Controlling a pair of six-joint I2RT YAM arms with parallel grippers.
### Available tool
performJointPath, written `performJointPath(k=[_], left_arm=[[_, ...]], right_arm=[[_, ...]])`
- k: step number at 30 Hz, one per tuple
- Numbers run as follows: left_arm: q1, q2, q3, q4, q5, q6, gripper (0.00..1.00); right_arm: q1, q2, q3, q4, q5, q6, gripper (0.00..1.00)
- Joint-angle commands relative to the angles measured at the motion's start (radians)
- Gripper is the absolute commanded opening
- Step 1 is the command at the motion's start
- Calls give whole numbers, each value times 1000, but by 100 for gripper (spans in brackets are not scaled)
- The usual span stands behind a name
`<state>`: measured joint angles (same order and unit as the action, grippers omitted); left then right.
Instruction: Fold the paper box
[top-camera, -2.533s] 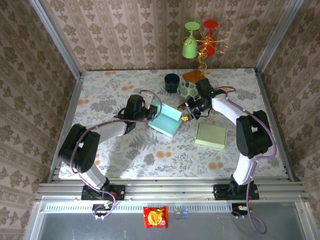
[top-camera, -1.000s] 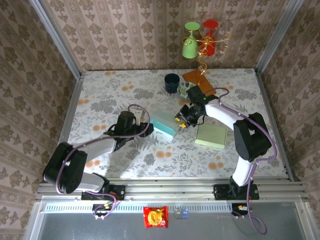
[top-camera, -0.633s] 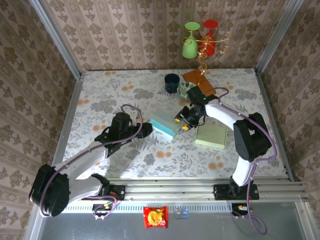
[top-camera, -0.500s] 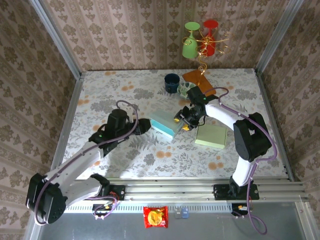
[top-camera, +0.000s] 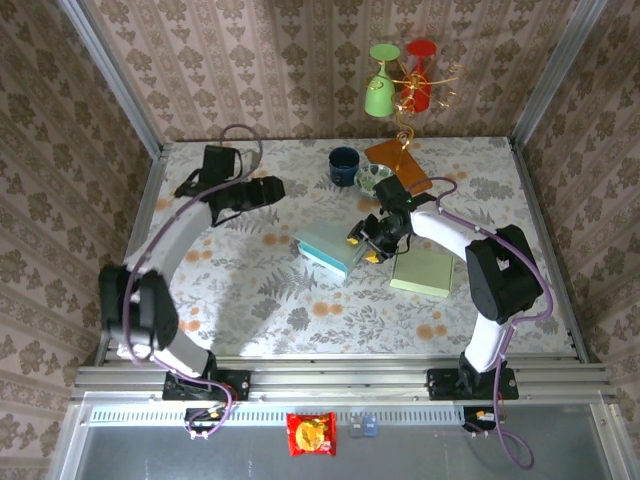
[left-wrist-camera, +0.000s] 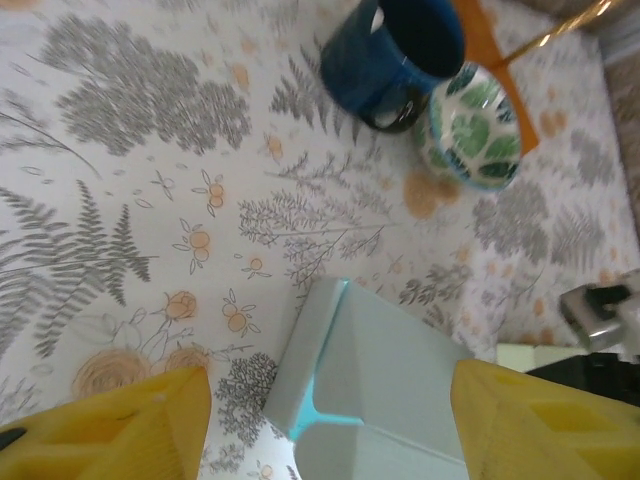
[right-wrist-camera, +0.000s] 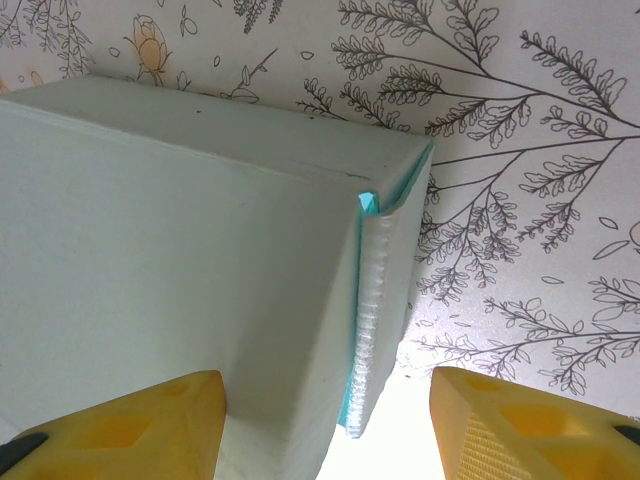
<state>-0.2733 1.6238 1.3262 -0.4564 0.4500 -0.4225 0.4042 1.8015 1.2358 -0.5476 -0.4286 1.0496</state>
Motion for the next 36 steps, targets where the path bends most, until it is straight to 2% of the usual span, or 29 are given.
performJointPath(k=[1, 4, 7, 16, 17, 26, 31, 36], left_arm=[[-18, 135, 88, -132, 139, 163, 65], [-35, 231, 119, -158, 179, 215, 65], [-71, 263, 110, -135, 187, 252, 65], [-93, 280, 1, -18, 187, 221, 63], [-95, 283, -11, -15, 219, 222, 61], [-101, 273, -86, 10, 206, 216, 58], [-113, 241, -134, 28, 200, 199, 55], [-122, 187, -211, 75, 167, 147, 52]], right_arm=[[2, 2, -18, 25, 9, -7, 59], [2, 13, -8, 41, 8, -12, 60], [3, 30, 2, 47, -4, -14, 60], [3, 52, -23, 89, -22, -8, 60], [2, 56, -24, 92, -22, -7, 60], [1, 75, -45, 98, -18, -36, 59], [-8, 89, -35, 62, -4, -105, 56], [-23, 127, -2, 40, -49, -192, 47]])
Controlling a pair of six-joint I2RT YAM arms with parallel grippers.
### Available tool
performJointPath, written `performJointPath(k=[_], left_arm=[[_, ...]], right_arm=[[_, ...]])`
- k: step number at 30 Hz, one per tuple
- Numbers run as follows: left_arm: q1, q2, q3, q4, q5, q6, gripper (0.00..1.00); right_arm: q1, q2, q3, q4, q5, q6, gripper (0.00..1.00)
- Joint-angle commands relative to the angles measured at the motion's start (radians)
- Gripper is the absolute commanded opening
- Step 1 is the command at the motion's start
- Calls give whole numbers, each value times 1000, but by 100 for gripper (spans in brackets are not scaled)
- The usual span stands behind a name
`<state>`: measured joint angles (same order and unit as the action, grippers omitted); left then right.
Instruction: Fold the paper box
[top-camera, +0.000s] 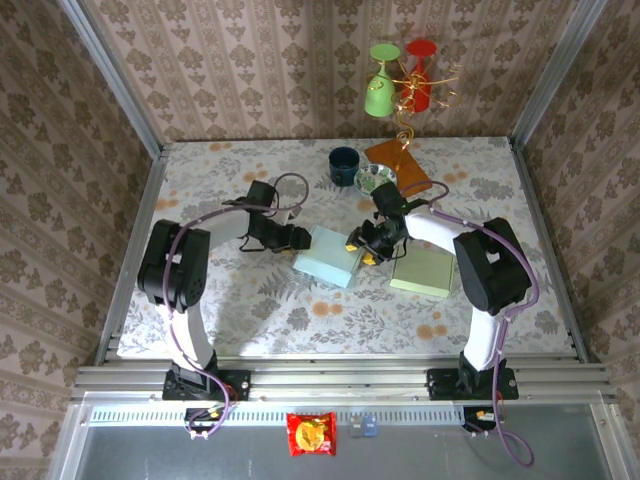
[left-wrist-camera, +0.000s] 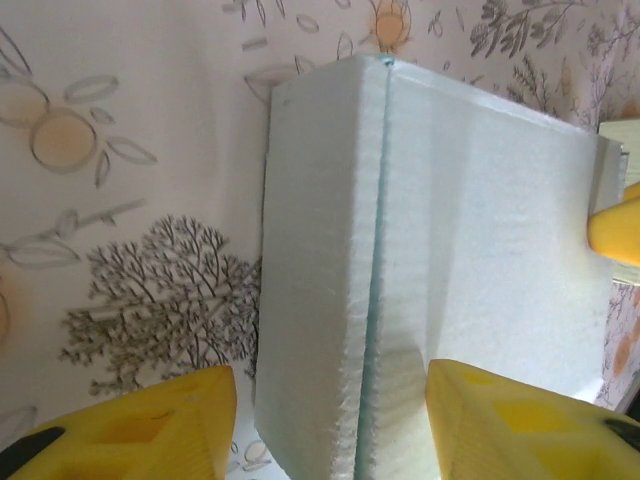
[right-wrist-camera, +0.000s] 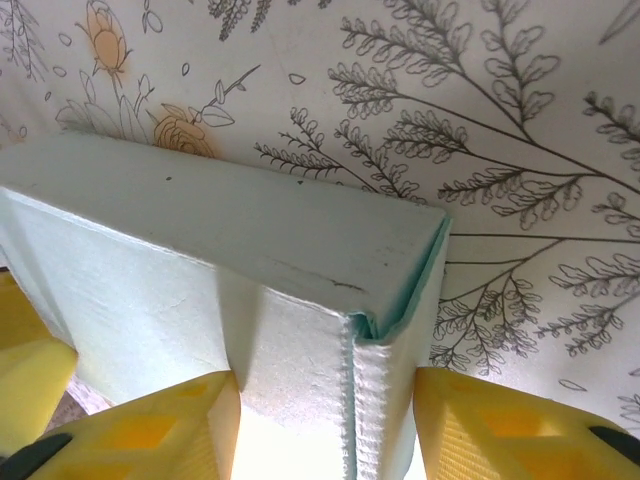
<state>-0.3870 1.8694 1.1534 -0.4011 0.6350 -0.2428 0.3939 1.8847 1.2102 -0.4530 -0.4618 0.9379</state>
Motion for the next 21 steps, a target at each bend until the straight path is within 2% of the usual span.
performJointPath(k=[1, 9, 15, 18, 21], left_arm=[[-9, -74, -61, 38, -17, -51, 51], [-20, -174, -184, 135, 2, -165, 46], [-26, -186, -230, 186, 65, -229, 35], [-26, -201, -230, 174, 68, -236, 33], [-23, -222, -223, 127, 43, -226, 35]], right_arm=[[-15, 56, 37, -64, -26, -102, 46], [-31, 121, 162, -195, -50, -259, 35], [-44, 154, 238, -309, -19, -375, 31], [-52, 134, 228, -314, 2, -389, 32], [-58, 83, 180, -284, 21, -372, 40]])
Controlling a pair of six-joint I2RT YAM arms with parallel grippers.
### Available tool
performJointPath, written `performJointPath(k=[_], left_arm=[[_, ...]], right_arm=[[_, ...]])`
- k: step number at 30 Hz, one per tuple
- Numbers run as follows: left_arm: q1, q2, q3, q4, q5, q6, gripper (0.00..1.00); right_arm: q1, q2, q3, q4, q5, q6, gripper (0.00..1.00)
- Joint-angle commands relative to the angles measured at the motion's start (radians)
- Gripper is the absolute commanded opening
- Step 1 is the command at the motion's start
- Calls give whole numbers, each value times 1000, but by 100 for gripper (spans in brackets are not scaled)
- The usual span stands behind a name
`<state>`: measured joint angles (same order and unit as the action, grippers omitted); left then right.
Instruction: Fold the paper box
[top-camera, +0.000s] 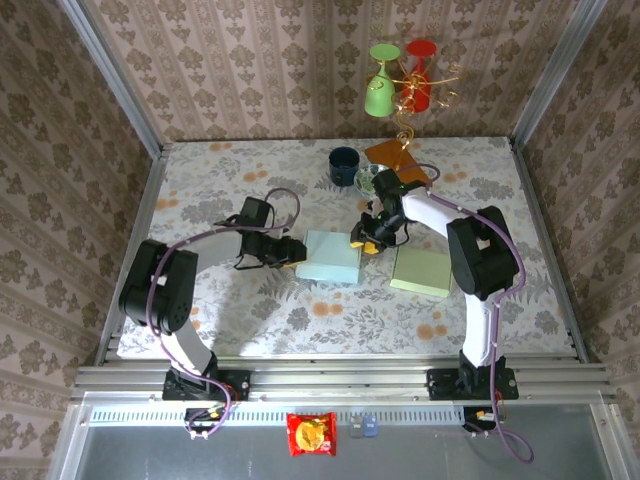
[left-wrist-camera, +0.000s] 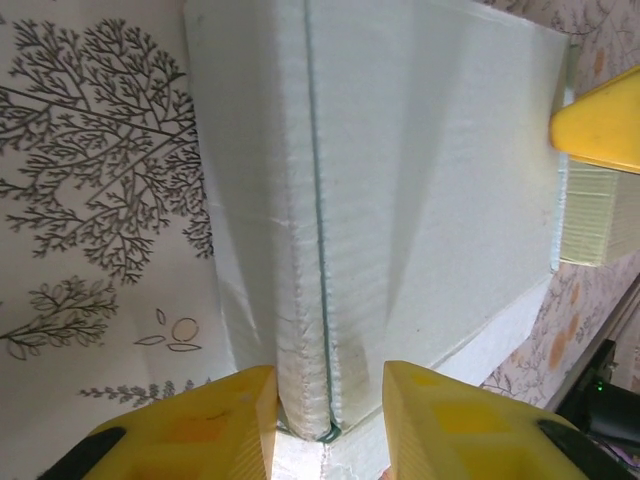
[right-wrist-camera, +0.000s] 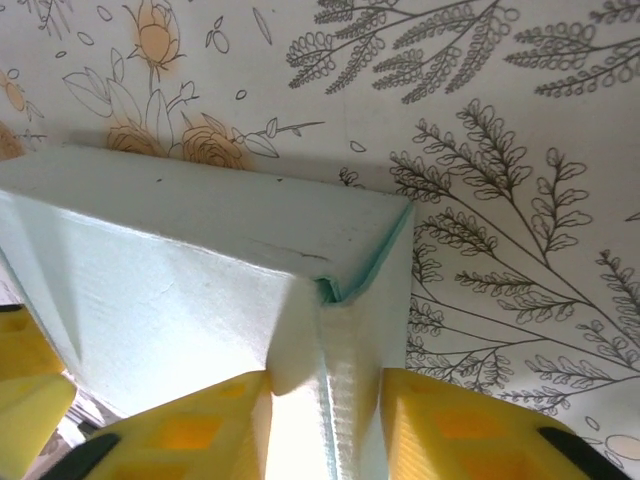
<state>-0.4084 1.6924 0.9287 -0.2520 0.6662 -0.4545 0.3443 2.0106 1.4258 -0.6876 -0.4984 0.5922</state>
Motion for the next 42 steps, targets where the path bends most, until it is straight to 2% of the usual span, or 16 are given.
performJointPath(k=[1, 6, 11, 15, 25, 36, 42], left_arm=[[2, -56, 3, -48, -8, -10, 37], [34, -115, 15, -104, -96, 23, 44], [40, -56, 95, -115, -61, 58, 47], [21, 12, 148, -108, -41, 74, 47], [-7, 137, 242, -150, -58, 136, 42], [-35, 143, 181, -85, -56, 107, 37], [-26, 128, 146, -66, -76, 100, 31]], right_arm=[[-8, -64, -58, -35, 59, -14, 42], [-6, -168, -194, 106, 29, 100, 52], [-3, -228, -309, 276, -19, 220, 59], [0, -245, -340, 343, -40, 281, 61], [22, -245, -333, 328, -19, 316, 61], [32, -233, -346, 324, -11, 300, 65], [30, -220, -342, 304, -5, 270, 68]])
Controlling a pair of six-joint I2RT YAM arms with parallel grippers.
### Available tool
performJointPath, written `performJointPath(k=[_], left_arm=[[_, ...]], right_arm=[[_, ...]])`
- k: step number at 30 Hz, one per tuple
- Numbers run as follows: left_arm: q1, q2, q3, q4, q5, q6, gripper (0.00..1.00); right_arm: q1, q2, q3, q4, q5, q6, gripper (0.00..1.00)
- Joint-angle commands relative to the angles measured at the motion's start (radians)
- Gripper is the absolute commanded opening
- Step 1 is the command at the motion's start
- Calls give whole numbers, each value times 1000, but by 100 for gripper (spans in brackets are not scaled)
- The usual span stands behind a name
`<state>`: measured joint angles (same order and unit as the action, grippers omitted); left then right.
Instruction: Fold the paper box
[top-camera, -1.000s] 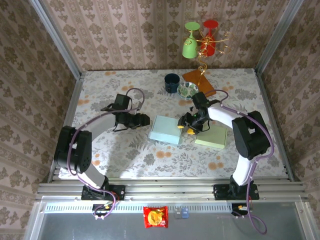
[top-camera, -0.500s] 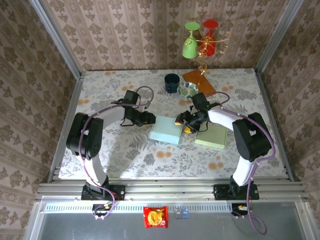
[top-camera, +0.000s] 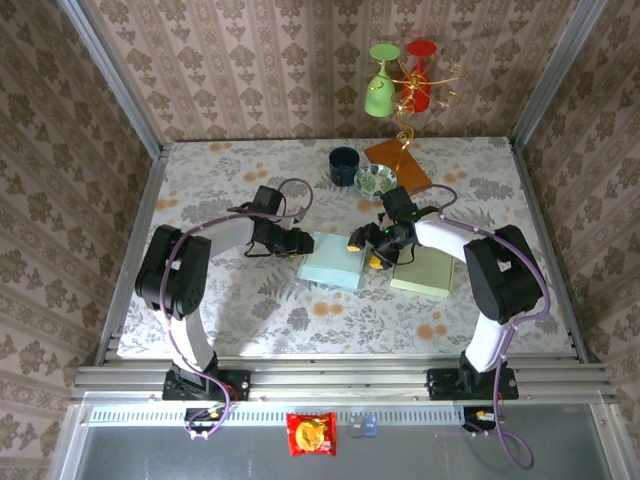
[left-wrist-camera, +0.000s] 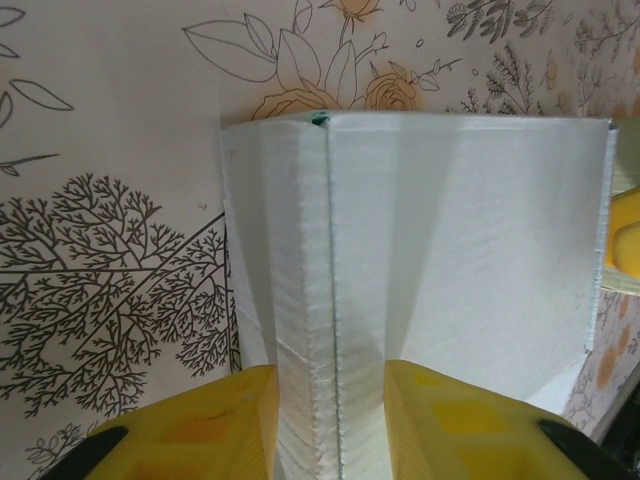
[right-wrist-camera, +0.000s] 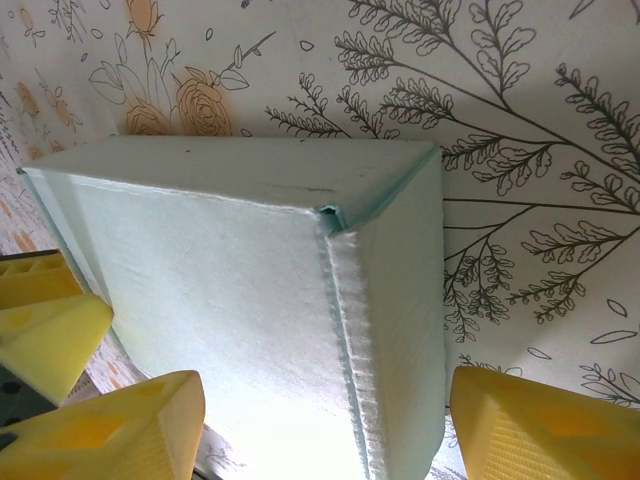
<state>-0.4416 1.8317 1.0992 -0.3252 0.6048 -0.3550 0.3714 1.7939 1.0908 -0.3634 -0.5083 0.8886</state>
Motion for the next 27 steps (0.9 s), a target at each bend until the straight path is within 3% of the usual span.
performJointPath(k=[1, 8, 18, 27], left_arm=[[9, -15, -32, 13, -15, -1, 28], [30, -33, -75, 49, -18, -9, 20], [73, -52, -134, 107, 5, -36, 18], [84, -46, -158, 154, 24, -72, 18]], right_arm=[[4, -4, -3, -27, 7, -36, 69], [2, 18, 25, -46, -9, -71, 74], [-4, 46, 58, -16, -74, -93, 76], [9, 46, 30, 122, -144, -6, 73]])
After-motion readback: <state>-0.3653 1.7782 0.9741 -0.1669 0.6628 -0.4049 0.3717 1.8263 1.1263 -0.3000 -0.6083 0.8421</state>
